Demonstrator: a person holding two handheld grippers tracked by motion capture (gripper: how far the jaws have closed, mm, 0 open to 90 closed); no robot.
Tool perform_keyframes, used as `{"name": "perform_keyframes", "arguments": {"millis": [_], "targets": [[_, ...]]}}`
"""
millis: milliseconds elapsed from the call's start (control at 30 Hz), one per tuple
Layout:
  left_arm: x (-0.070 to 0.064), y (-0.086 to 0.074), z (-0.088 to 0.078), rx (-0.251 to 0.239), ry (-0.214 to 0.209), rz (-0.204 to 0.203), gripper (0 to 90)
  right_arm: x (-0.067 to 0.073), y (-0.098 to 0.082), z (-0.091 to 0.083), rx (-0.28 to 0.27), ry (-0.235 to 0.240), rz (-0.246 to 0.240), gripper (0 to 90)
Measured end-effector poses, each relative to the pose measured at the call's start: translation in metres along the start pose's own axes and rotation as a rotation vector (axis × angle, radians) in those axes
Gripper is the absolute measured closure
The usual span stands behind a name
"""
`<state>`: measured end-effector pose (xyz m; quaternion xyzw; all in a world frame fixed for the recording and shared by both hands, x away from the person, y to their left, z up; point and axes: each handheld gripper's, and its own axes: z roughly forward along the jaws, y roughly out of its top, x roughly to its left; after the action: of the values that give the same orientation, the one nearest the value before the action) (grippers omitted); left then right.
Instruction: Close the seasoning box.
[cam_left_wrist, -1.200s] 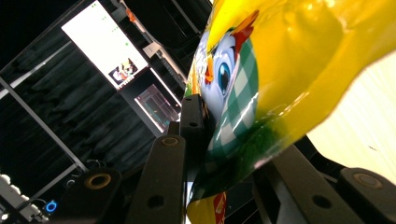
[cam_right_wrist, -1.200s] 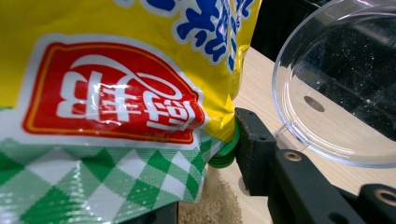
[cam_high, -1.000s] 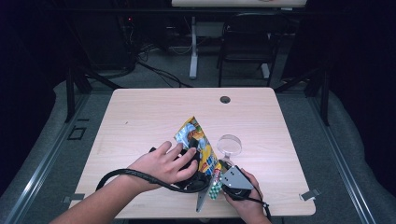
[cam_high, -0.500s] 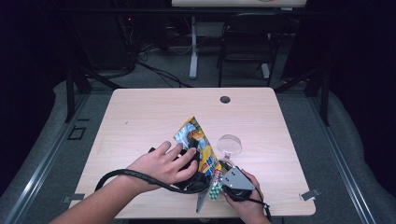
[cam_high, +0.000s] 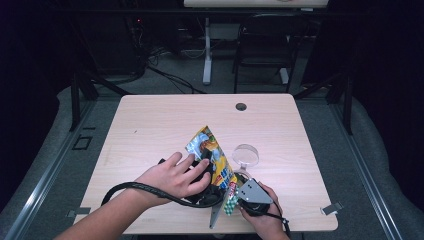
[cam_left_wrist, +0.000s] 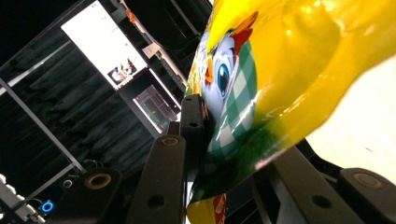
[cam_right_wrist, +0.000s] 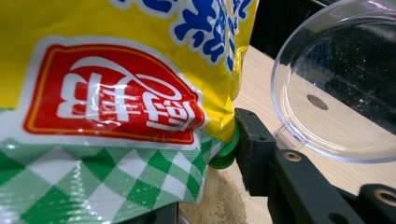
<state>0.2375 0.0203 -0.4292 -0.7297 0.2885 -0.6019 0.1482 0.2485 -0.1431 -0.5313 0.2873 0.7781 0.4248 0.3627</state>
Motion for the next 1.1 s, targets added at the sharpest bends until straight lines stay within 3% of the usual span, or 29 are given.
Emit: {"name": "perform_keyframes", "arguments": {"millis": [33,233,500,533,567,667,800,933,1000,1100], "targets": [[-0.001,0.000,0.001,-0.017,0.002,-0.024,78.7,0.000,0.000,0.000,0.002,-0.003,-0.003,70.8],[-0.002,-0.003,0.001,-0.013,-0.016,-0.033,78.7,0.001,0.001,0.001,-0.001,-0.003,-0.007,70.8],[-0.010,-0.005,0.005,-0.024,-0.031,-0.083,79.4,0.001,0.000,0.002,0.013,-0.013,-0.017,70.9],[-0.008,-0.005,0.004,-0.001,-0.038,-0.058,79.5,0.001,0.000,0.002,0.011,-0.011,-0.016,70.9],[-0.010,-0.005,0.005,-0.015,-0.044,-0.086,79.5,0.001,0.000,0.003,0.011,-0.010,-0.018,70.9],[-0.011,-0.005,0.006,-0.020,-0.045,-0.101,79.5,0.001,0.000,0.003,0.011,-0.012,-0.021,70.9],[-0.012,-0.006,0.006,-0.005,-0.067,-0.105,79.6,0.001,0.000,0.003,0.011,-0.011,-0.019,70.9],[-0.013,-0.007,0.006,-0.006,-0.065,-0.116,79.7,0.001,0.000,0.003,0.013,-0.011,-0.021,70.9],[-0.015,-0.008,0.007,-0.011,-0.073,-0.141,79.7,0.001,0.000,0.003,0.011,-0.011,-0.020,70.9],[-0.016,-0.008,0.007,-0.011,-0.068,-0.136,79.7,0.002,0.001,0.003,0.011,-0.011,-0.020,70.9]]}}
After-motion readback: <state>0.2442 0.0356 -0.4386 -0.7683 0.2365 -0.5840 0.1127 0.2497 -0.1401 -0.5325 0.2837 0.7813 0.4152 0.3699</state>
